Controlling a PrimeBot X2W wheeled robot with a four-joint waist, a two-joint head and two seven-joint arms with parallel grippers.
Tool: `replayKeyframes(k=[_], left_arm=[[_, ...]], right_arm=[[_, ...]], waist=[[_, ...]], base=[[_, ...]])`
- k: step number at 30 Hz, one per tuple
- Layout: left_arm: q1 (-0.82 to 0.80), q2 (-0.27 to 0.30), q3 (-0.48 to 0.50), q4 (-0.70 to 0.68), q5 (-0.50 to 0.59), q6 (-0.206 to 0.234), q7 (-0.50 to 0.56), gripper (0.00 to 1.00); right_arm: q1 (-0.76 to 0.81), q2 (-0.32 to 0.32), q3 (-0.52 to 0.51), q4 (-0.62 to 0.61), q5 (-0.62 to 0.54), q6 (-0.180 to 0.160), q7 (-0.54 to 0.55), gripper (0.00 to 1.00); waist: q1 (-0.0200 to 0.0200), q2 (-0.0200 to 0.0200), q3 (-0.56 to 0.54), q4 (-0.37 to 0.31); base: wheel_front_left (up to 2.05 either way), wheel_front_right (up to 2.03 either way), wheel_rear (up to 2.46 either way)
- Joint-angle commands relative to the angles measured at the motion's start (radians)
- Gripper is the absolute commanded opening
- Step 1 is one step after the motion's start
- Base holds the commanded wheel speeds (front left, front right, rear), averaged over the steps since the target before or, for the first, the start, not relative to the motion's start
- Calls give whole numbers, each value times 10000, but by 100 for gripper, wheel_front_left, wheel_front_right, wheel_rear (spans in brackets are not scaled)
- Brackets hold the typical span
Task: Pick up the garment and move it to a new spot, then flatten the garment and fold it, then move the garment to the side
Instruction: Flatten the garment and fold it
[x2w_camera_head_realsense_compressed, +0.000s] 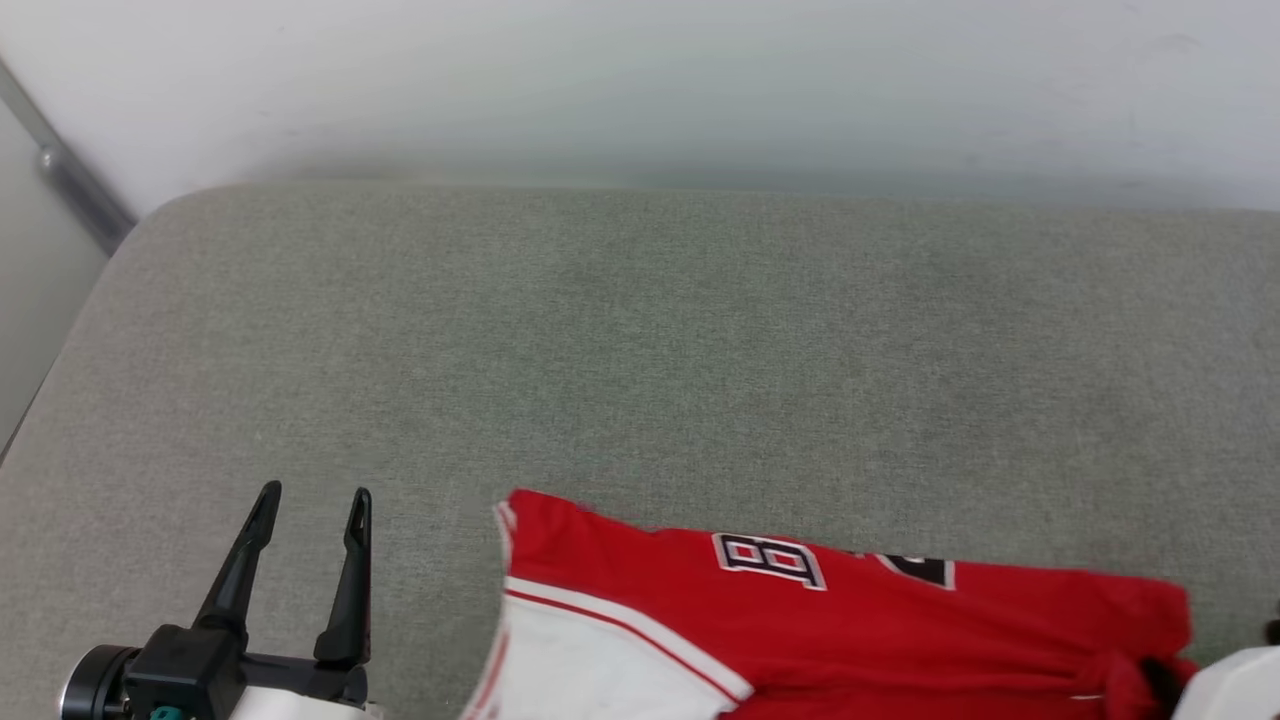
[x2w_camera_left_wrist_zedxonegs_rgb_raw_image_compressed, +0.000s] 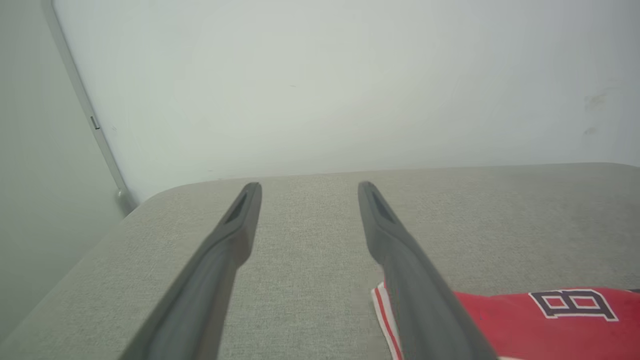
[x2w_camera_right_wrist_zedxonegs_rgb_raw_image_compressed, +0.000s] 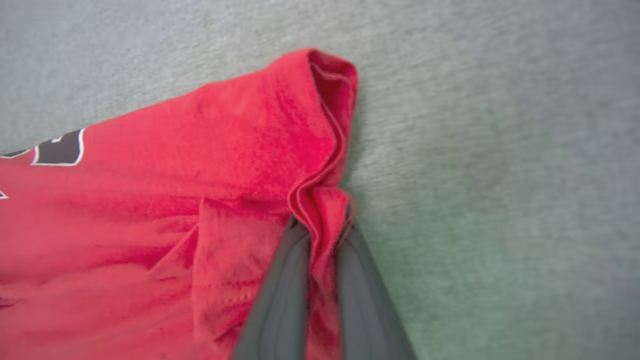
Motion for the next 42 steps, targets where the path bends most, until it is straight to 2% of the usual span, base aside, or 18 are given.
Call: replayKeyframes(k=[1, 3, 6, 11, 16, 19, 27, 33, 35, 36, 42], left_arm=[[36, -33, -23, 4, 41, -17, -21, 100], [30, -41, -40, 24, 45, -18, -21, 100], [-57, -41, -141, 120, 13, -19, -21, 100], [-56, -1, -106, 177, -8, -22, -21, 100], [117, -45, -66, 215, -35, -23, -21, 100], [186, -59, -91, 226, -42, -24, -21, 100], [349, -13, -334, 93, -159, -25, -21, 100], [492, 31, -416, 140, -165, -24, -21, 100], [506, 44, -449, 154, -167, -24, -21, 100], [523, 45, -440, 178, -151, -25, -21, 100], [414, 17, -435, 133, -69, -24, -22, 100]], right_arm=[[-155, -279, -400, 51, -182, -38, -98, 0], [-226, -359, -547, 63, -257, -37, -138, 0], [-287, -890, -906, 236, -779, -37, -249, 0], [-420, -949, -980, 142, -600, -34, -103, 0], [-89, -932, -613, -456, -418, -32, 152, 0], [142, -805, -346, -1050, -165, -30, 466, 0], [871, 147, 497, -3085, 801, -30, 1958, 0], [1206, 705, 1267, -4045, 1440, -29, 2759, 0], [1246, 759, 1512, -4213, 1831, -29, 2890, 0], [1242, 771, 1831, -4175, 2488, -29, 2782, 0], [888, 776, 2809, -3503, 3833, -29, 1987, 0]], waist=[[-1, 0, 4, -63], [-1, 0, 12, -86], [-1, 0, 7, -151], [-1, 0, -99, -245], [-1, 0, -311, -343], [-1, 0, -452, -376], [-1, 0, -741, -327], [-1, 0, -854, -202], [-1, 0, -878, -137], [-1, 0, -892, -79], [-1, 0, -886, 159]], base=[[0, 0, 0], [0, 0, 0], [0, 0, 0], [0, 0, 0], [0, 0, 0], [0, 0, 0], [0, 0, 0], [0, 0, 0], [0, 0, 0], [0, 0, 0], [0, 0, 0]])
